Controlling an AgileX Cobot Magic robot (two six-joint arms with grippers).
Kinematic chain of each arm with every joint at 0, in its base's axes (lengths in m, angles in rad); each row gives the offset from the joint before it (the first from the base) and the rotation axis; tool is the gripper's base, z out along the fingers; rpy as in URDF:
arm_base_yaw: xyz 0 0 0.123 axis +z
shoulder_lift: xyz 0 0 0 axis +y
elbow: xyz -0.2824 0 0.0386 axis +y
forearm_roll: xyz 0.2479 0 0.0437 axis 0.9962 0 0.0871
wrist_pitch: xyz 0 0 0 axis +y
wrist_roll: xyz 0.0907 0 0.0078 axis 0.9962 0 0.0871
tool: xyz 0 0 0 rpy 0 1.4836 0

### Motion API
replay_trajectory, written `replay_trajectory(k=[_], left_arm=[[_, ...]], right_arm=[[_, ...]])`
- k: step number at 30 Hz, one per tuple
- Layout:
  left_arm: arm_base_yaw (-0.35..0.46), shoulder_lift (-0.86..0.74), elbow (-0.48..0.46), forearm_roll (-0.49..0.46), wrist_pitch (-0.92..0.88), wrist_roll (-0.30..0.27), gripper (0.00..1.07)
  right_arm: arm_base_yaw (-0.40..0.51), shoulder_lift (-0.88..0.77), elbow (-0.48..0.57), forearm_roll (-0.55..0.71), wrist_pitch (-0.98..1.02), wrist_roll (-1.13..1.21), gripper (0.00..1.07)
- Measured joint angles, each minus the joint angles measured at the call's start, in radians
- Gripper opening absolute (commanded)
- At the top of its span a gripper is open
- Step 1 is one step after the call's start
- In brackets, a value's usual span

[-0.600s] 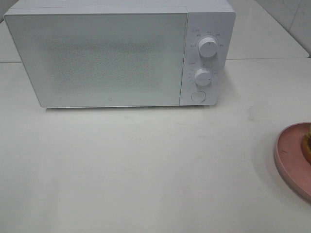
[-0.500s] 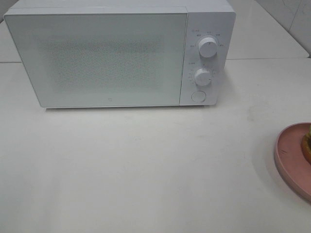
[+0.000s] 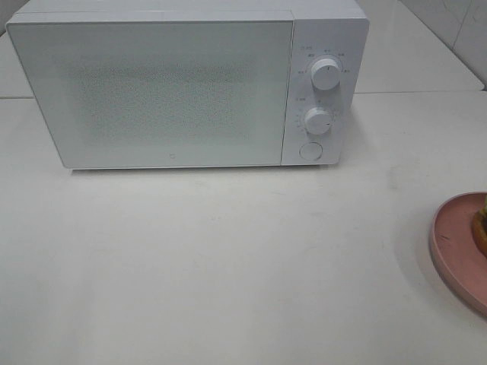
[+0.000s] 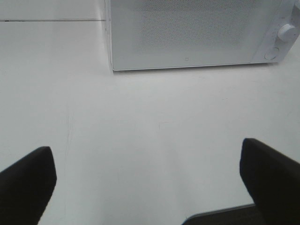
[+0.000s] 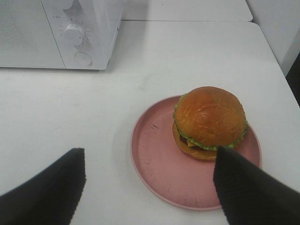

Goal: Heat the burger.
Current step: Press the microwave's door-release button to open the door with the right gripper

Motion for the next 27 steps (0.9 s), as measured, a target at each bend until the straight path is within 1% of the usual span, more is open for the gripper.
replay_trajectory(k=[7, 10, 19, 22, 24, 27], left_arm=[[0.0, 0.0, 0.0, 0.0, 0.0, 0.0, 1.0], [0.0, 0.0, 0.0, 0.0, 0.0, 0.0, 1.0], [0.0, 0.0, 0.0, 0.0, 0.0, 0.0, 1.0], [0.0, 0.0, 0.0, 0.0, 0.0, 0.0, 1.0], [0.0, 0.0, 0.0, 0.0, 0.0, 0.0, 1.0], [0.0, 0.0, 0.0, 0.0, 0.0, 0.0, 1.0]], right_arm=[[0.0, 0.031, -0.029, 0.0, -0.01, 0.0, 0.74], [0.0, 0.079, -0.03, 0.0, -0.023, 0.0, 0.74], [0.0, 0.24, -0.03, 0.0, -0.15, 0.0, 0.74], [0.0, 0.252, -0.029, 0.0, -0.167, 0.0, 0.74], [0.0, 0.305, -0.017, 0.0, -0.238, 0.0, 0.74], [0.0, 0.34, 0.006, 0.0, -0.297, 0.0, 0.74]])
